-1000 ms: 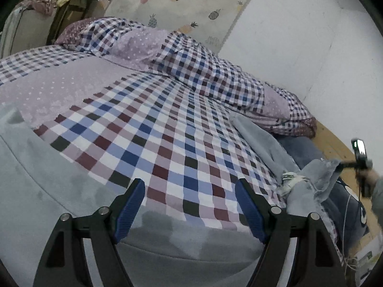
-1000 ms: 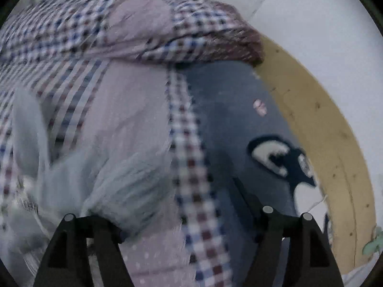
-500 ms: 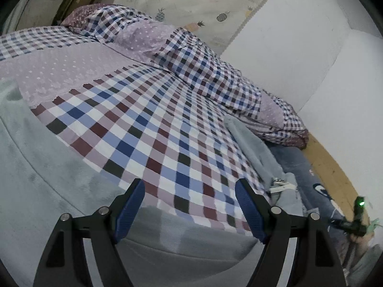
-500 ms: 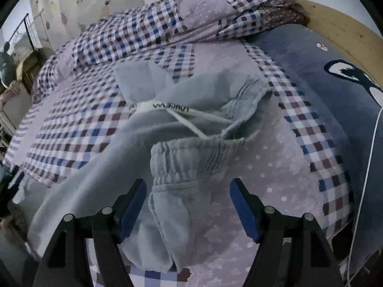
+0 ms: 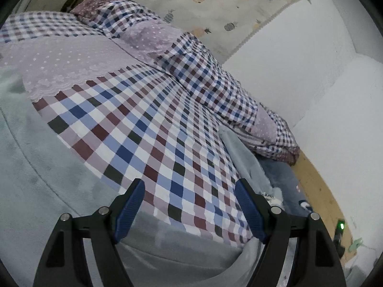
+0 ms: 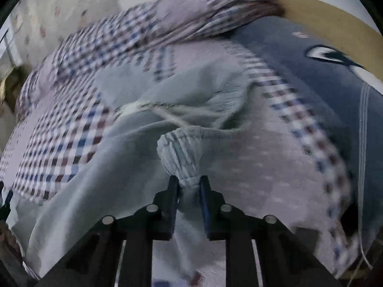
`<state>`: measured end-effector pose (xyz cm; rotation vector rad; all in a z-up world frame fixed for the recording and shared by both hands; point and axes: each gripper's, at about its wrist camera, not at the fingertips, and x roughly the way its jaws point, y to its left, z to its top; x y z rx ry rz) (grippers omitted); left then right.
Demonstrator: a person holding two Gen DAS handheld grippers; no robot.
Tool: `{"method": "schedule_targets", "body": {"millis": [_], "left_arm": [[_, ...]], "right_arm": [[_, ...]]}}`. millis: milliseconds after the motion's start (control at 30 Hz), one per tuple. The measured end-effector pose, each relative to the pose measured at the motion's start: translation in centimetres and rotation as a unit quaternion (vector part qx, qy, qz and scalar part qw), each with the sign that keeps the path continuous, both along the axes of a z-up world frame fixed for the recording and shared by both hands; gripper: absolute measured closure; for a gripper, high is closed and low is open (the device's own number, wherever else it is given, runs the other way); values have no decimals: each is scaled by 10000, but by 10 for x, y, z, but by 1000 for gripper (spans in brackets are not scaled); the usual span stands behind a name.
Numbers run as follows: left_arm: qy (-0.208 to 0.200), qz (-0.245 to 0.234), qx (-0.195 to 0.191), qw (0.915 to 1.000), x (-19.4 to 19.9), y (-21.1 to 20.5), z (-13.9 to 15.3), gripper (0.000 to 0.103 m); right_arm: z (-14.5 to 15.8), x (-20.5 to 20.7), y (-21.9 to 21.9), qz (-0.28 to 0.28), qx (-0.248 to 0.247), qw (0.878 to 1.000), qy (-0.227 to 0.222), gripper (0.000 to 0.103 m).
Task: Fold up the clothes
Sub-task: 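Grasp the sweatpants waistband with the right tool and lift it, then lay the waistband down on the sheet and open the right tool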
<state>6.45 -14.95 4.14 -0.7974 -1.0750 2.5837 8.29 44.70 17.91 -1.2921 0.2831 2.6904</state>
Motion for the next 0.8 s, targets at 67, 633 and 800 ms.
{"method": "schedule_targets", "body": {"millis": [67, 633, 800], "left_arm": [[2, 50, 159, 9999, 0, -6, 0, 22], [-115, 263, 350, 9990, 7, -28, -2, 22], [-112, 366, 529, 9979, 9, -41, -1, 22]], "right_arm": [[12, 44, 37, -539, -296, 9976, 311, 89], [-59, 233, 151, -2908, -877, 9491, -830, 84], [-16, 245, 147, -3065, -423, 9493, -556, 81]]}}
